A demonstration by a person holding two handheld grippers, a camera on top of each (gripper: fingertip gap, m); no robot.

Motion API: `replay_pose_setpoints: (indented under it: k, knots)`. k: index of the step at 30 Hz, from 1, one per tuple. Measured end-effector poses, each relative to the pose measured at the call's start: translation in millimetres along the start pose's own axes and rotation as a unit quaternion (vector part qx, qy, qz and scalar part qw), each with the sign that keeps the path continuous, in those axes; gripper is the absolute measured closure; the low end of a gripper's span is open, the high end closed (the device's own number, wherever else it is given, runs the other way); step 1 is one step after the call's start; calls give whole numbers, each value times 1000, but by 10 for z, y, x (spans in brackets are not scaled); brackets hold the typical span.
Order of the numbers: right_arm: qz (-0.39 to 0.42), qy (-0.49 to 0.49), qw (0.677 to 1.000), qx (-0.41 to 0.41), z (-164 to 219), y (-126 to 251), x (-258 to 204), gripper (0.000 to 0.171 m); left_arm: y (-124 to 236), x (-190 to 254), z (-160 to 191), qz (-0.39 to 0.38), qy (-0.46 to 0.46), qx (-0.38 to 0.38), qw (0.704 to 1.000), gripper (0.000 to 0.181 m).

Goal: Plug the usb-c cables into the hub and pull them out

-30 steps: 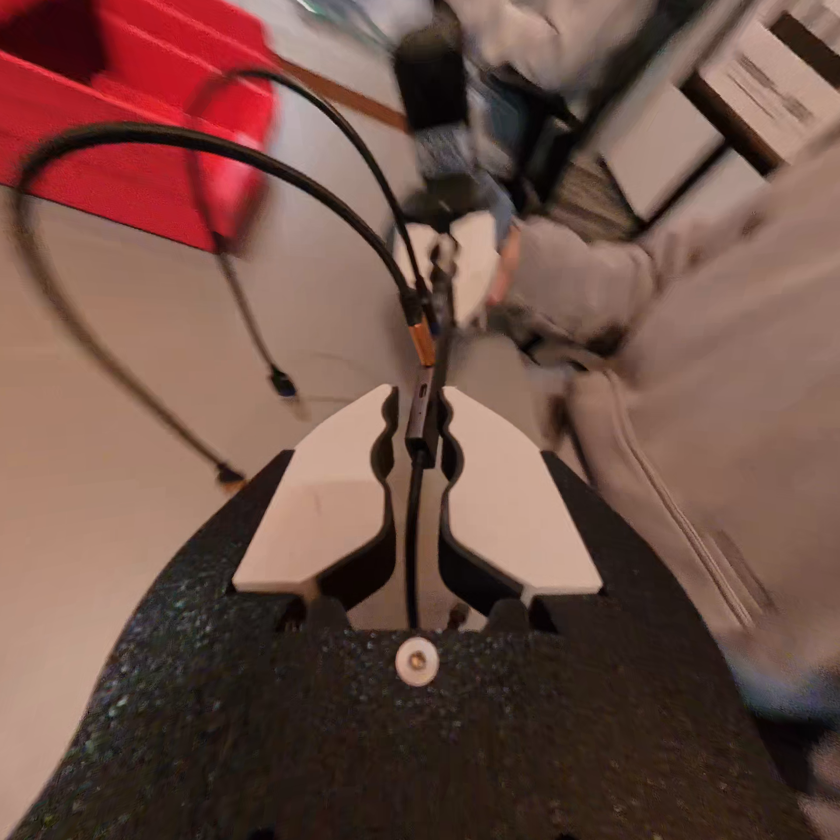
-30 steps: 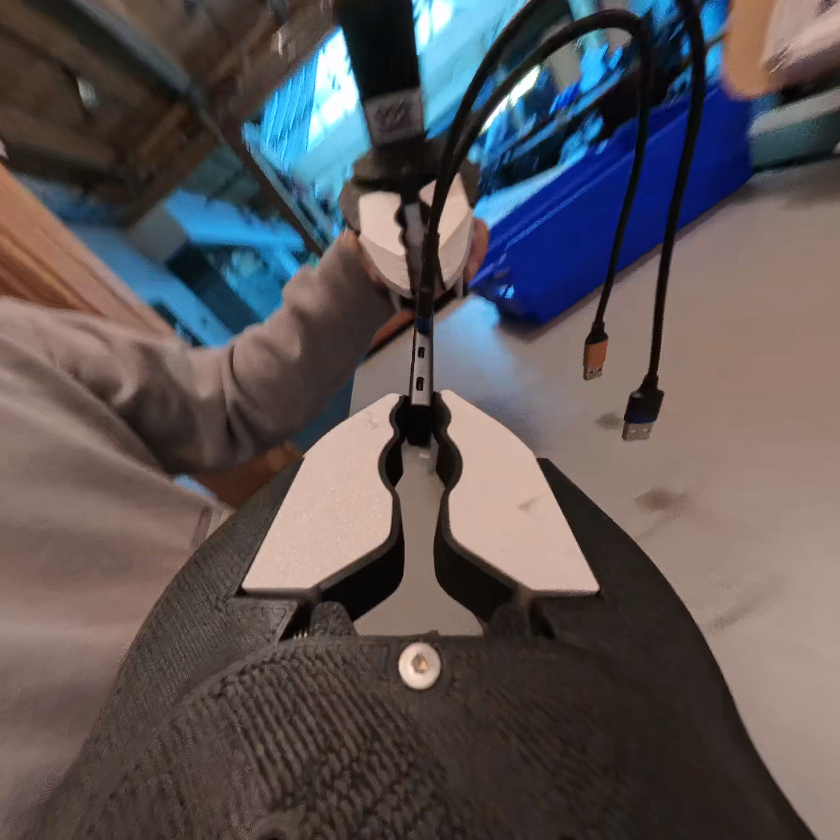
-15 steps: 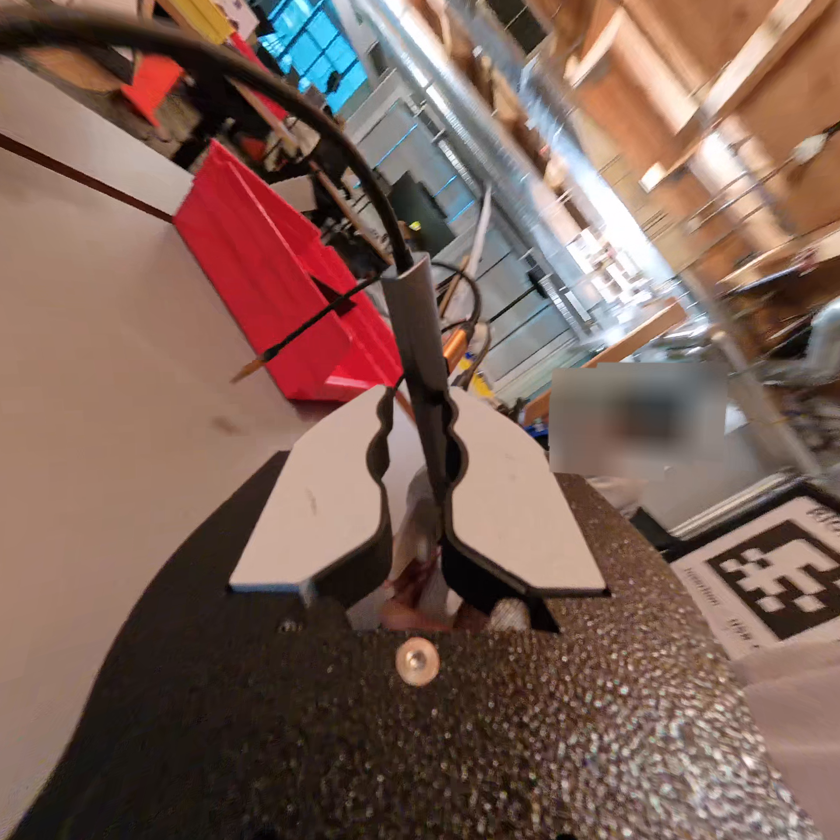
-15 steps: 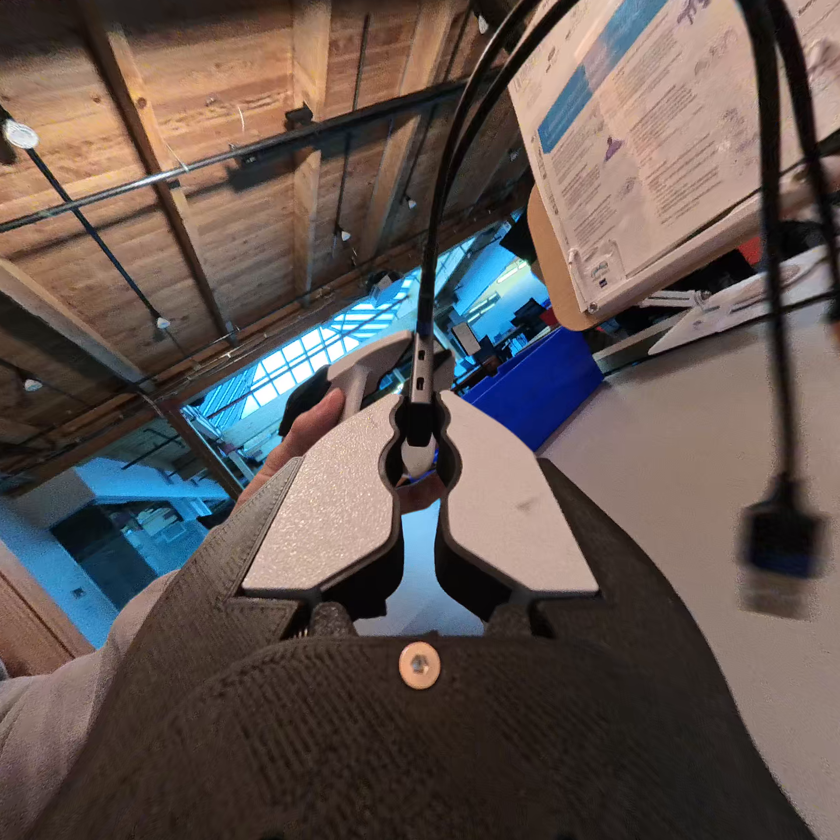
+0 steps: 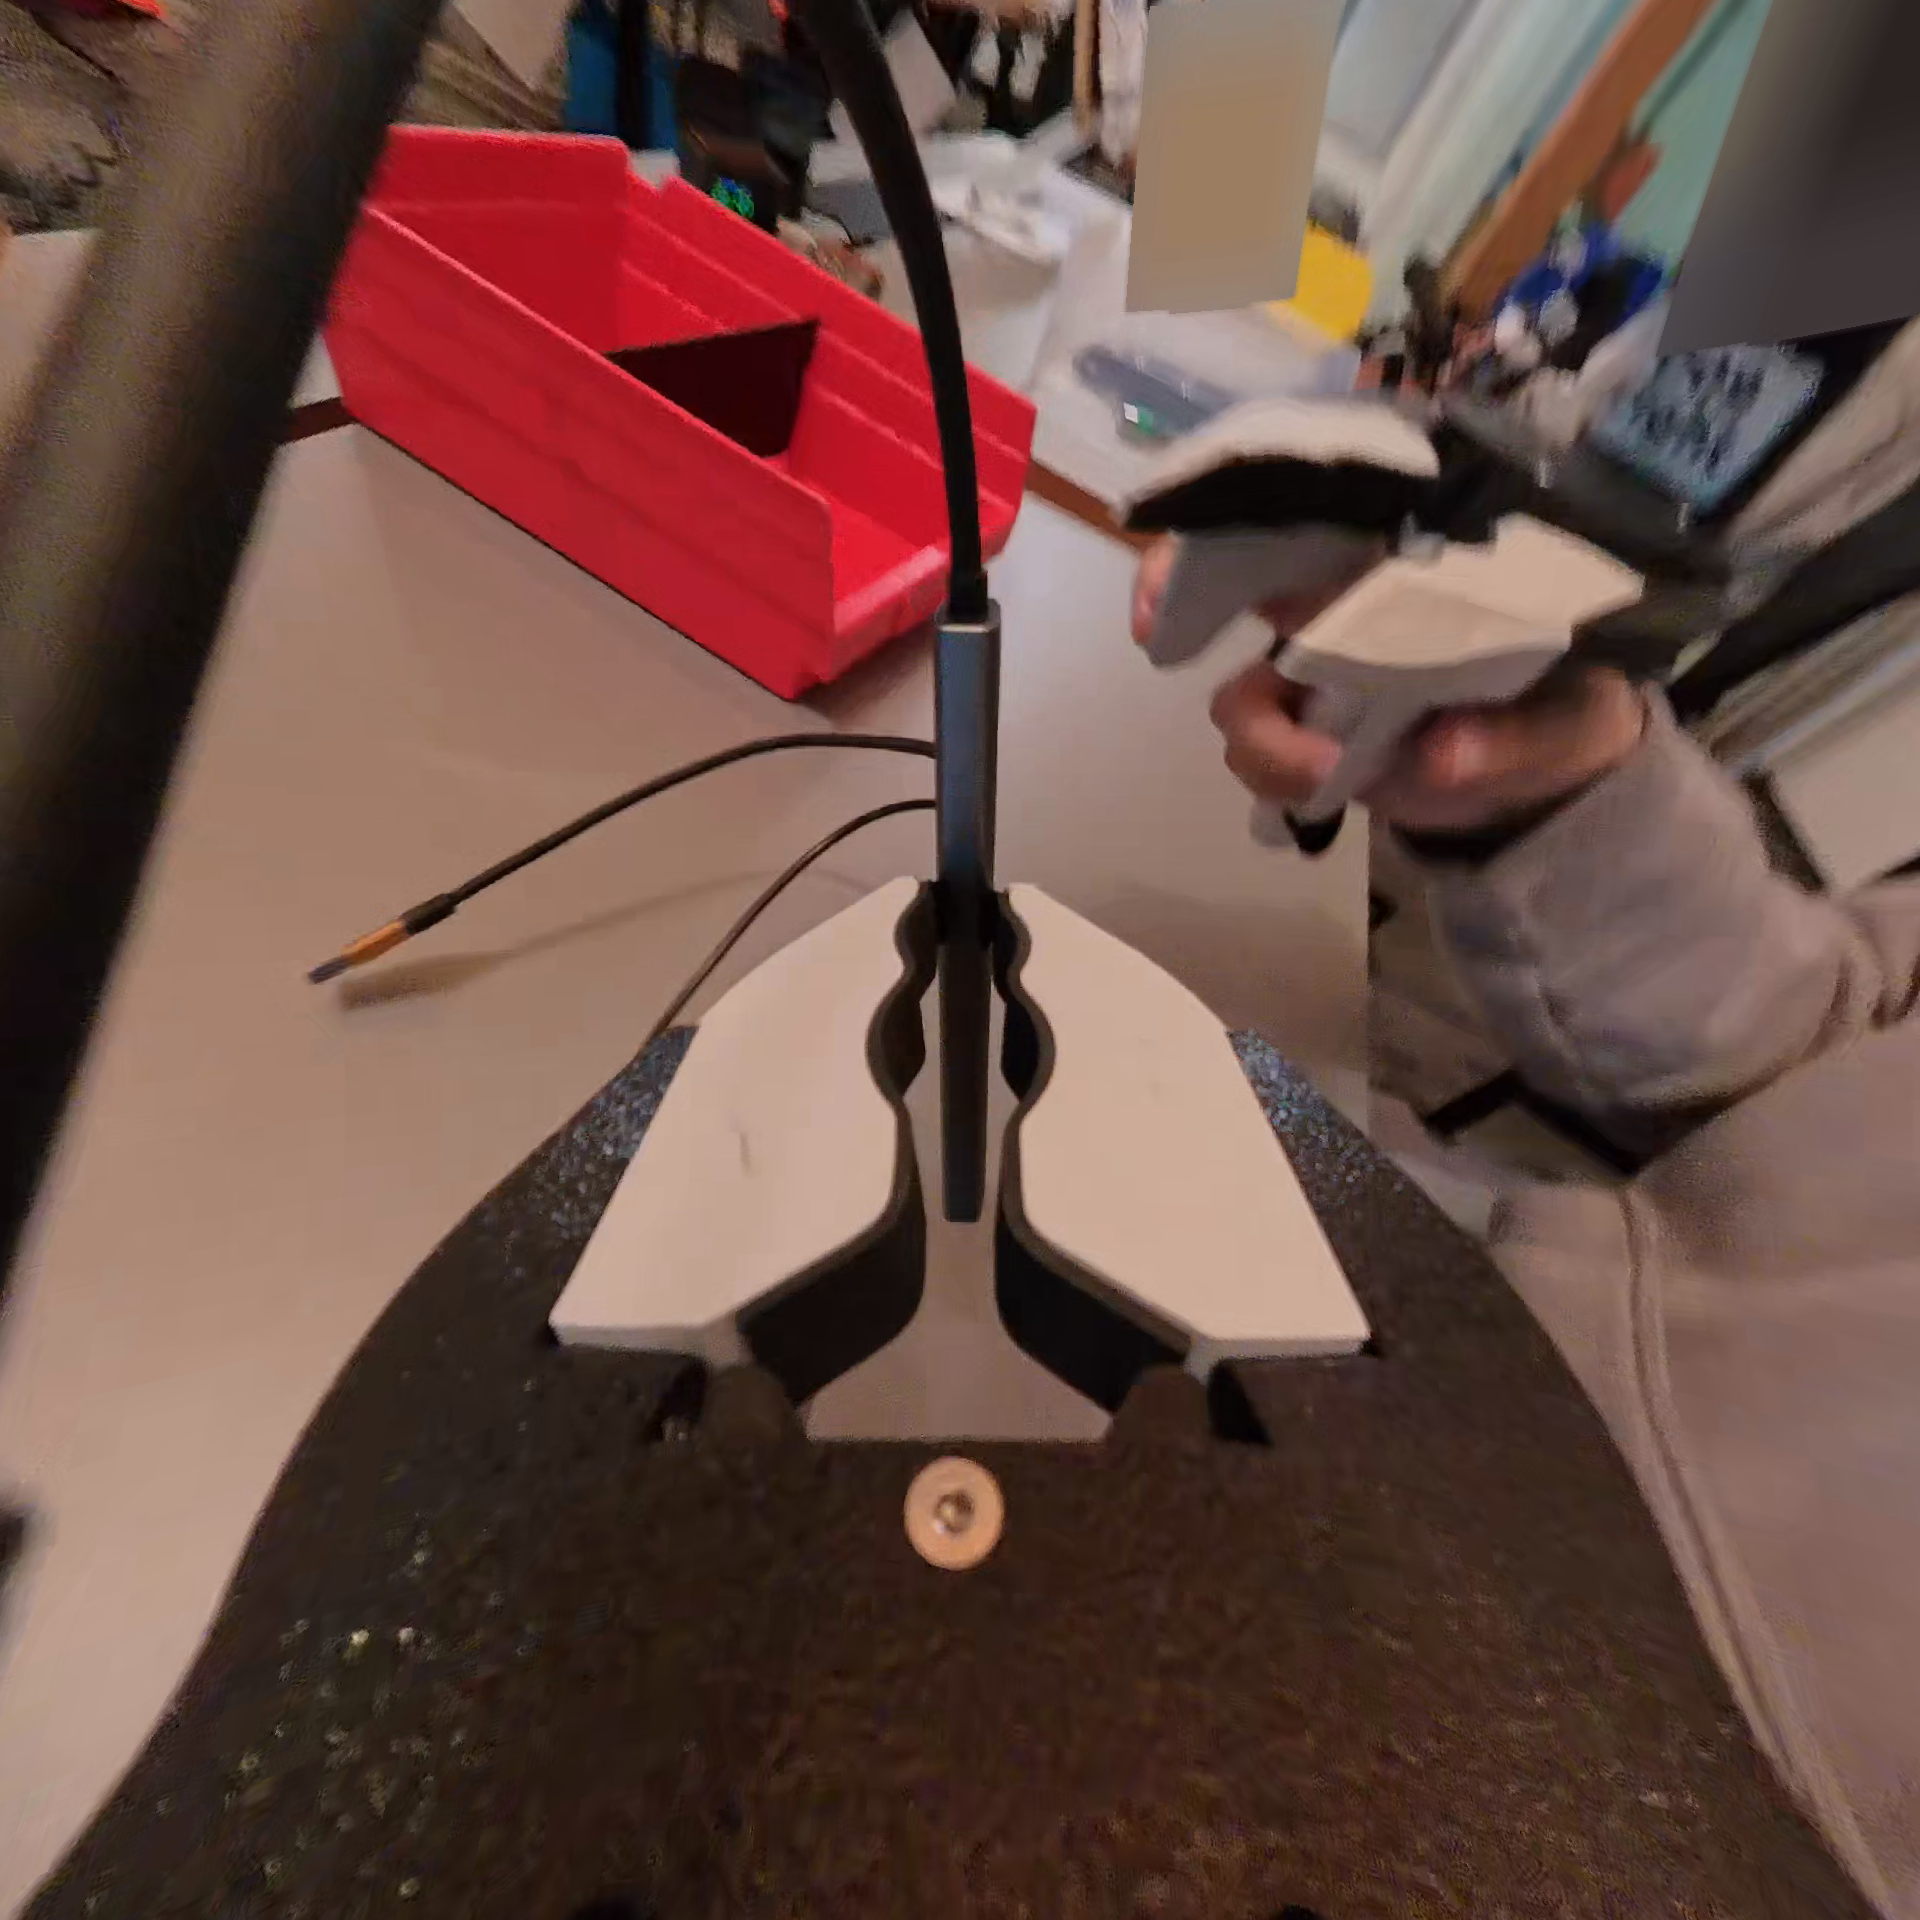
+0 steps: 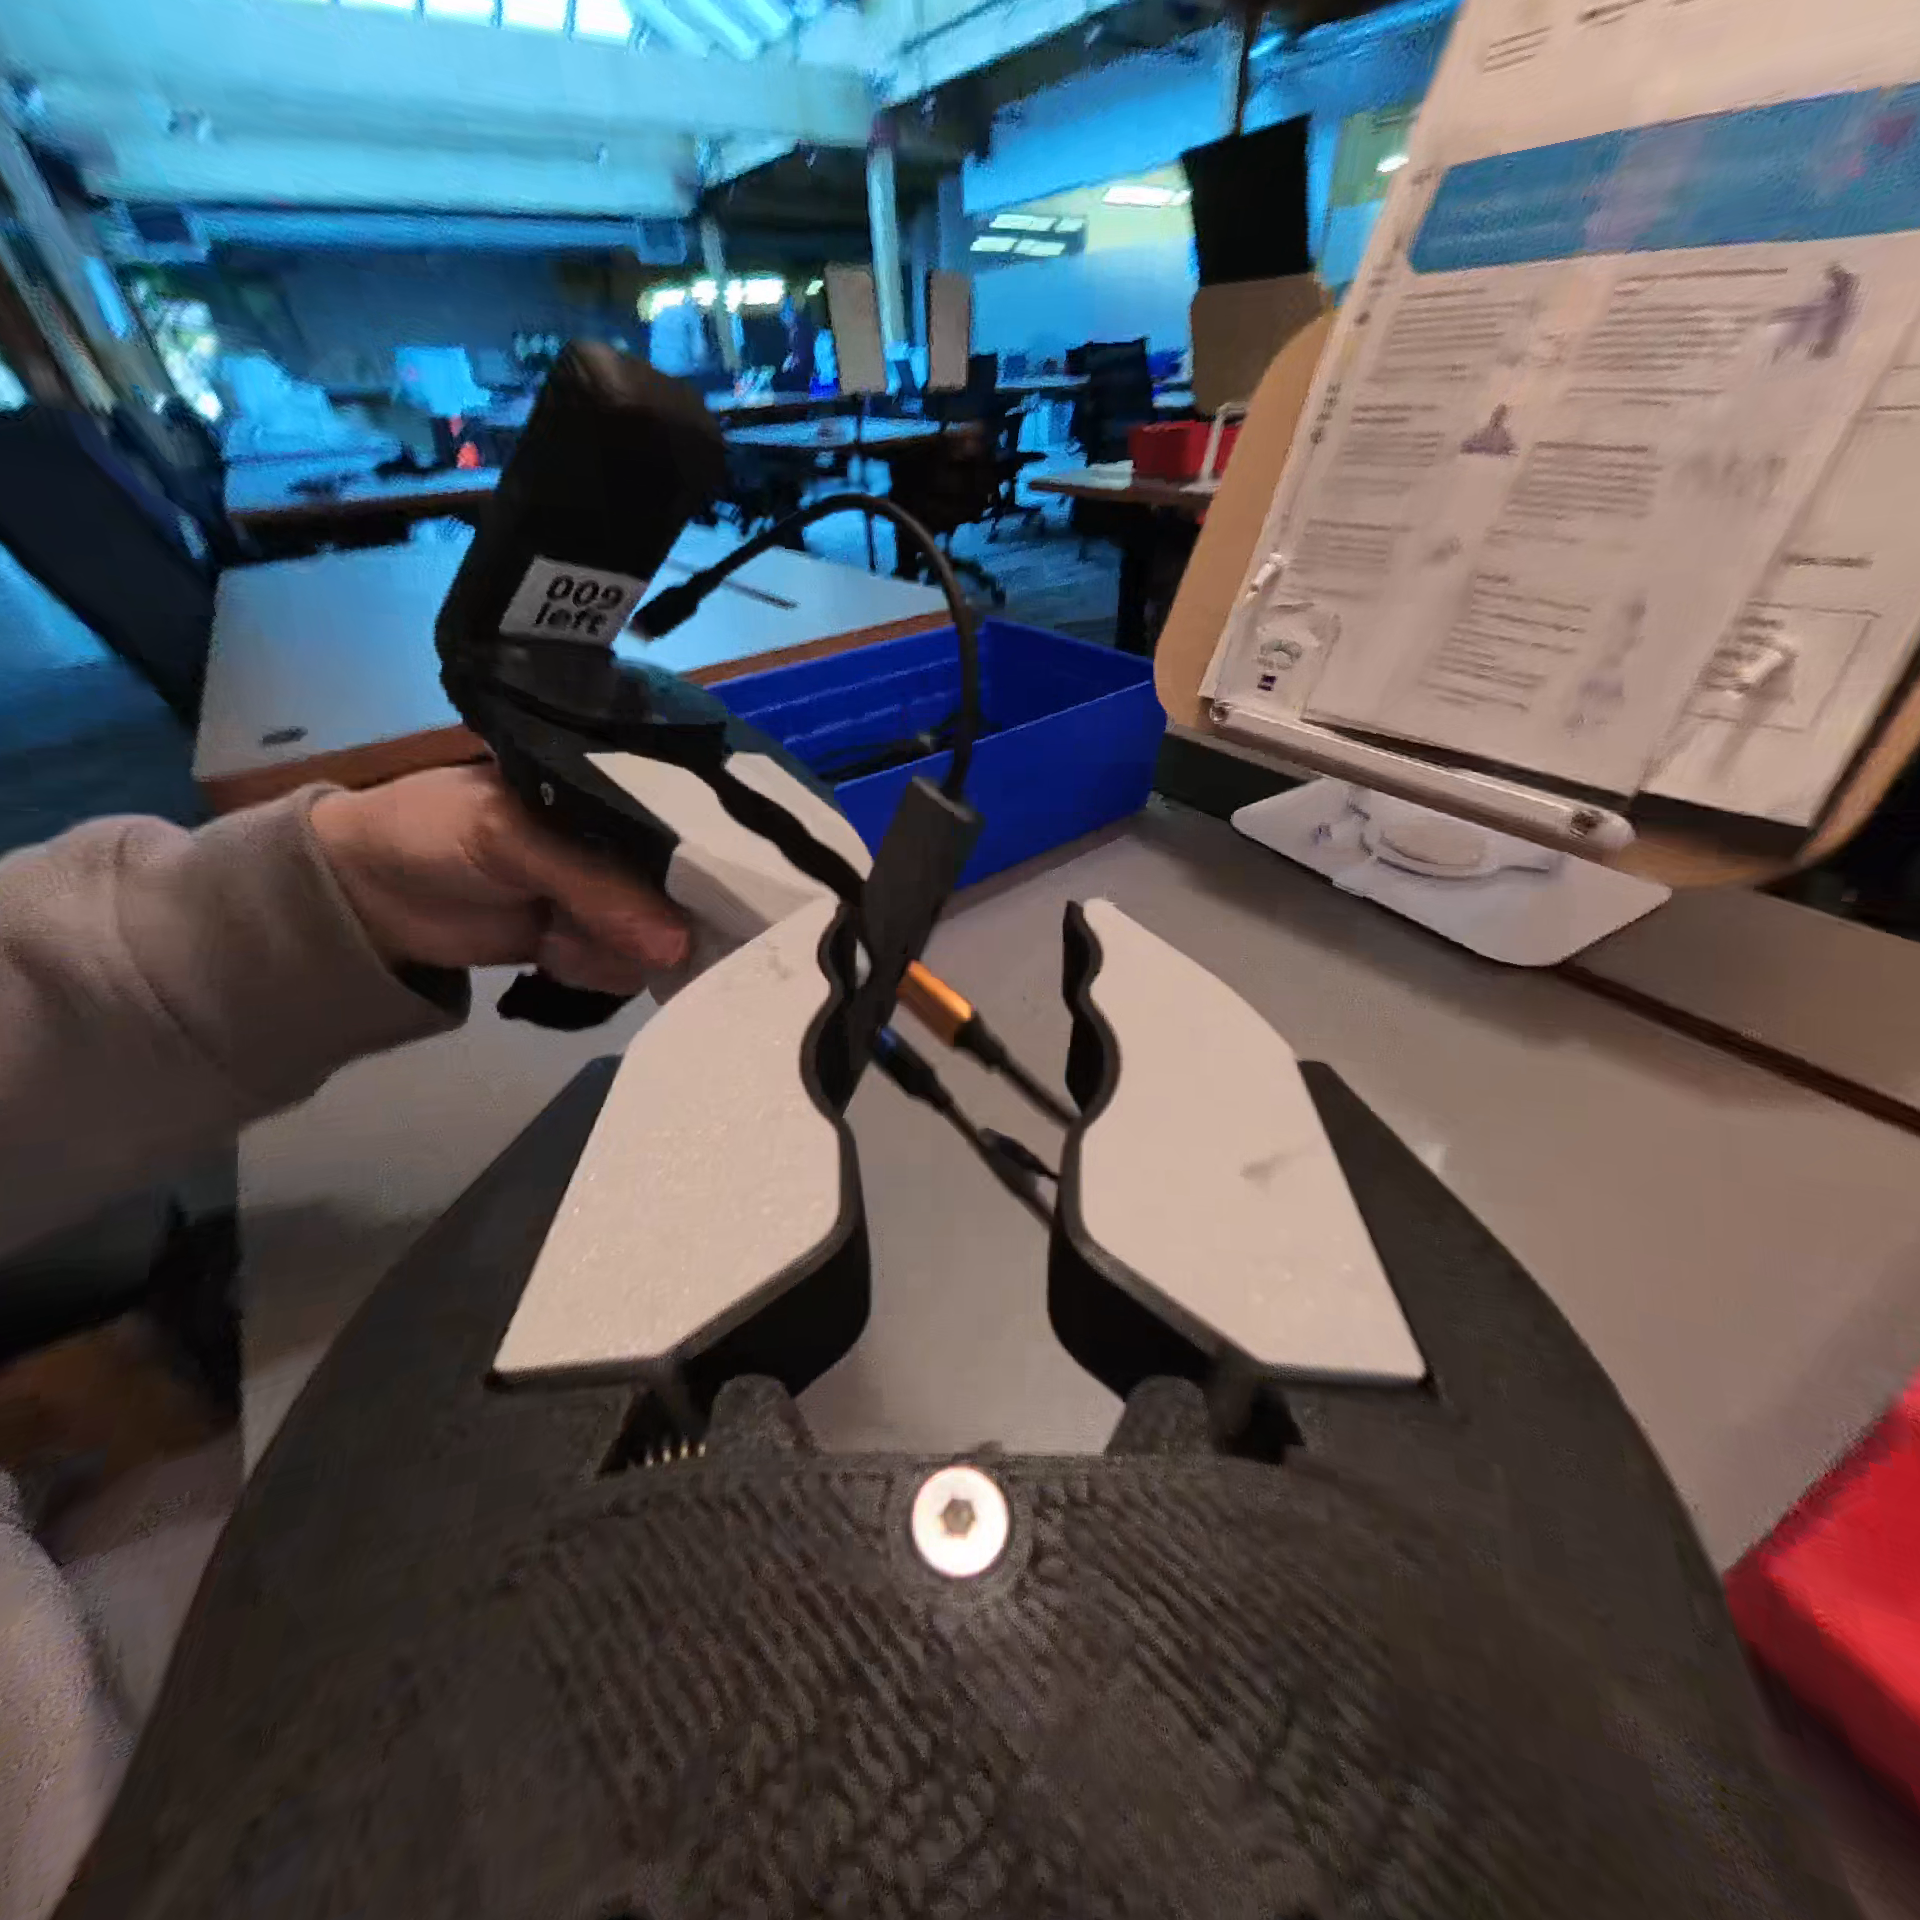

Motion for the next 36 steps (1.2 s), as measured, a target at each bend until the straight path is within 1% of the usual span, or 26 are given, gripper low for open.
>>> replay_pose_setpoints:
  k: [2, 5, 6, 8, 10, 13, 14, 15, 17, 18, 19, 22, 25, 29, 31, 33, 36]
  knots:
    - [-42, -3, 999, -22, -38, -140, -29, 132, -36, 93, 17, 6, -50, -27, 998, 172]
    - [-104, -16, 993, -53, 53, -300, -141, 142, -57, 242, 42, 33, -85, -38, 995, 172]
    - [-134, -23, 990, -49, 65, -317, -219, 146, -53, 238, 61, 31, -89, -41, 995, 172]
    - [-149, -35, 988, -29, 67, -333, -269, 153, -26, 228, 89, 32, -98, -36, 994, 172]
    - [-163, -72, 984, 1, 41, -335, -290, 156, 7, 236, 74, 35, -120, -12, 992, 172]
    - [-143, -173, 973, 57, -20, -327, -152, 160, 73, 192, -47, -11, -185, 67, 980, 167]
    - [-126, -220, 964, 81, -44, -314, -58, 161, 101, 179, -68, -30, -214, 92, 972, 158]
    - [-116, -276, 948, 104, -61, -291, 37, 161, 123, 158, -72, -54, -241, 111, 963, 148]
    - [-135, -376, 907, 132, -53, -248, 139, 161, 158, 112, -50, -103, -298, 142, 939, 146]
    - [-147, -410, 890, 136, -27, -238, 159, 161, 171, 104, -33, -121, -324, 156, 925, 145]
    - [-149, -430, 881, 130, 26, -243, 170, 161, 180, 108, -17, -134, -344, 170, 914, 145]
    - [-150, -452, 872, 114, 133, -261, 151, 161, 162, 105, 64, -156, -382, 176, 894, 143]
    - [-147, -469, 863, 114, 175, -279, 151, 161, 158, 62, 90, -182, -392, 182, 883, 140]
    - [-151, -504, 839, 135, 213, -296, 177, 161, 178, 14, 88, -209, -388, 187, 878, 136]
    - [-155, -515, 832, 138, 232, -307, 151, 161, 187, 17, 90, -211, -390, 192, 876, 140]
    - [-152, -516, 832, 136, 260, -320, 124, 161, 191, 23, 100, -214, -396, 195, 872, 143]
    - [-156, -531, 821, 139, 290, -324, 107, 161, 183, 75, 115, -206, -408, 206, 865, 153]
Point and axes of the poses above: each gripper's, where its closed fingertips meet, y back along the fingers, z out of its underside, x = y × z across the jaws, the point moved 1 cm from there along y, back along the fingers, and after that the axes turned 9 degrees about y, right-handed, at the moved point
